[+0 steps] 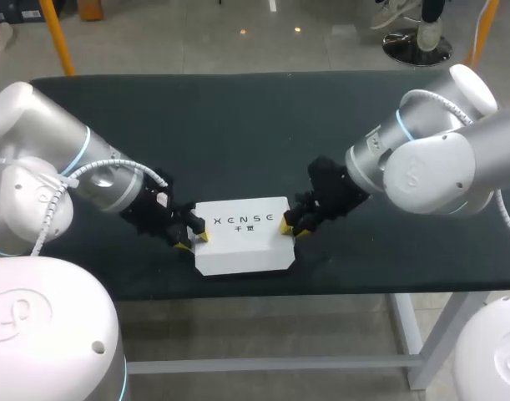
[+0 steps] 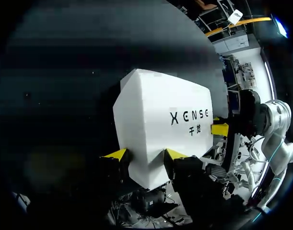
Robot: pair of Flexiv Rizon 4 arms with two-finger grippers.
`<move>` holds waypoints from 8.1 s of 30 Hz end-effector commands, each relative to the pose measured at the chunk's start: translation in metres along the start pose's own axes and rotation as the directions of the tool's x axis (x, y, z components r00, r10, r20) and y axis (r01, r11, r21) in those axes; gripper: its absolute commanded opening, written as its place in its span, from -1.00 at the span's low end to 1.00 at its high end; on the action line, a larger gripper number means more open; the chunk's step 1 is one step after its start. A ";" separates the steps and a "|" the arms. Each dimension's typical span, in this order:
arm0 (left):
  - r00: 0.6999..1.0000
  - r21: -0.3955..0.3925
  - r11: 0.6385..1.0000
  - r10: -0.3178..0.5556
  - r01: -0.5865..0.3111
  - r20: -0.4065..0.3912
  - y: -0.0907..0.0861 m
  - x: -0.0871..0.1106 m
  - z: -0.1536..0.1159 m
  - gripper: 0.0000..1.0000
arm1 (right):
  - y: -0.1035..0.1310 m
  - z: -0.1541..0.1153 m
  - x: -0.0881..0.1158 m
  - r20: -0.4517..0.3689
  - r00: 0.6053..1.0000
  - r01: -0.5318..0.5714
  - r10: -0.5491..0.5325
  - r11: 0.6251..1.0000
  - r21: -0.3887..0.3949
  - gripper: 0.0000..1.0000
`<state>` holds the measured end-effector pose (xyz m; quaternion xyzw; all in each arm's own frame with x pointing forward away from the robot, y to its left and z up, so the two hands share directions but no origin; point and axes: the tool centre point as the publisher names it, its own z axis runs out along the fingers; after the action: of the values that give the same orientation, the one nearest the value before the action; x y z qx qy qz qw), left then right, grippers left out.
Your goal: Assemble the packaging by folding the flat box into shape, placing the metal phone stand inside, and closing the box properly
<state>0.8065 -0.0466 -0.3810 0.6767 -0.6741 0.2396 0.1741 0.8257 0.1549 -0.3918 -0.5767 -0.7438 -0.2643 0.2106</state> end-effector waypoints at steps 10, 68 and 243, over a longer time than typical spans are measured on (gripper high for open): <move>1.000 -0.001 1.000 0.001 -0.001 0.000 0.000 0.002 0.006 -0.07 | 0.000 0.004 0.001 -0.007 1.000 0.002 -0.002 1.000 0.003 -0.26; 0.996 -0.155 0.986 -0.068 0.059 -0.052 -0.006 0.015 -0.002 -0.08 | 0.008 -0.001 0.006 -0.121 0.983 -0.131 0.140 0.988 0.077 -0.05; 0.917 -0.639 0.695 -0.398 0.329 0.039 -0.069 0.043 -0.046 -0.12 | 0.066 -0.032 0.037 -0.037 0.918 -0.334 0.394 0.820 0.465 -0.08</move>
<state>0.8625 -0.0483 -0.3119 0.6958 -0.5569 0.0108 0.4535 0.8758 0.1686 -0.3341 -0.6341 -0.6426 -0.0894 0.4207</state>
